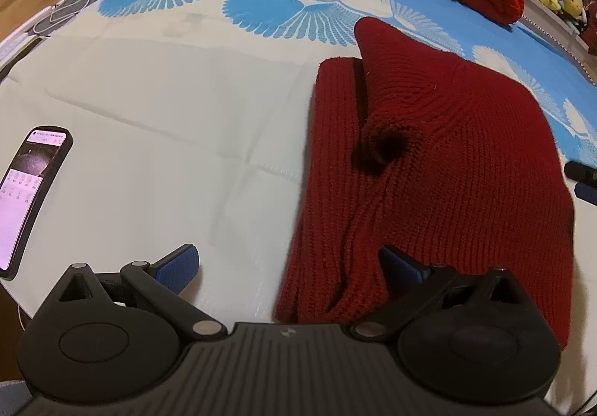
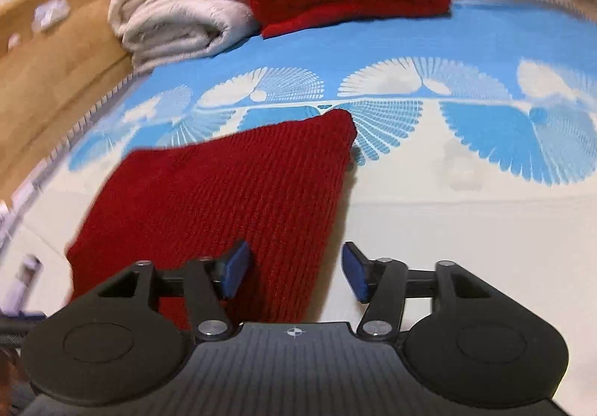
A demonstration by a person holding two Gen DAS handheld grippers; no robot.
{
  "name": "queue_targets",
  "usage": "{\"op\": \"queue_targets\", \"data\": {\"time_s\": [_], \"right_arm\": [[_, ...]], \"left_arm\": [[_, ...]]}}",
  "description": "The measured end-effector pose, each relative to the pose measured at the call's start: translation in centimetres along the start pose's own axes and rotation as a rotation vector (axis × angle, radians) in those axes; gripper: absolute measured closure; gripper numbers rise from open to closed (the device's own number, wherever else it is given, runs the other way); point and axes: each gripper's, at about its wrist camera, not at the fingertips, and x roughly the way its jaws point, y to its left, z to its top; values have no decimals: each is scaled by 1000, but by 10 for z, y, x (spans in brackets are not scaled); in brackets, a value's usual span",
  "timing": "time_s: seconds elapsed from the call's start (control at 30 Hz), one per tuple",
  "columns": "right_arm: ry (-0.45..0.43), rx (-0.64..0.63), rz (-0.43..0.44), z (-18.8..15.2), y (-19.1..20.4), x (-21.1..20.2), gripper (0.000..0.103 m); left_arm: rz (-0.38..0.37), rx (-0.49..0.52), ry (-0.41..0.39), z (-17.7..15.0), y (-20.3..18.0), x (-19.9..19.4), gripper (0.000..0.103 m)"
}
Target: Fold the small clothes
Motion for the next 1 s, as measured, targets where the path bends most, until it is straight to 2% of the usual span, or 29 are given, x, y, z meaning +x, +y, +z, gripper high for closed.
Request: {"op": "queue_targets", "data": {"time_s": [0.03, 0.13, 0.3, 0.5, 0.6, 0.7, 0.77, 0.8, 0.83, 0.9, 1.0], "right_arm": [[-8, 39, 14, 3, -6, -1, 25], [12, 147, 68, 13, -25, 5, 21], [38, 215, 109, 32, -47, 27, 19], [59, 342, 150, 54, -69, 72, 19], [84, 440, 178, 58, -75, 101, 18], [132, 497, 229, 60, -72, 127, 18], [139, 461, 229, 60, -60, 136, 39], [130, 401, 196, 62, -51, 135, 57], [117, 311, 158, 65, -40, 133, 66], [75, 252, 142, 66, -30, 123, 72], [17, 227, 123, 71, -27, 103, 76]], "left_arm": [[-22, -2, 10, -1, 2, -4, 0], [-131, -32, 41, -7, 11, -16, 0], [-244, -190, 145, -13, 35, -6, 0], [-314, -328, 218, -13, 37, 13, 0], [-341, -331, 218, -10, 28, 18, 0], [-334, -347, 208, -7, 23, 23, 0], [-306, -377, 184, -6, 22, 23, 4], [-275, -390, 149, -6, 21, 21, 11], [-230, -389, 108, -7, 20, 17, 23], [-197, -382, 82, -5, 17, 16, 30], [-148, -303, 38, 1, 0, 12, 39]]}}
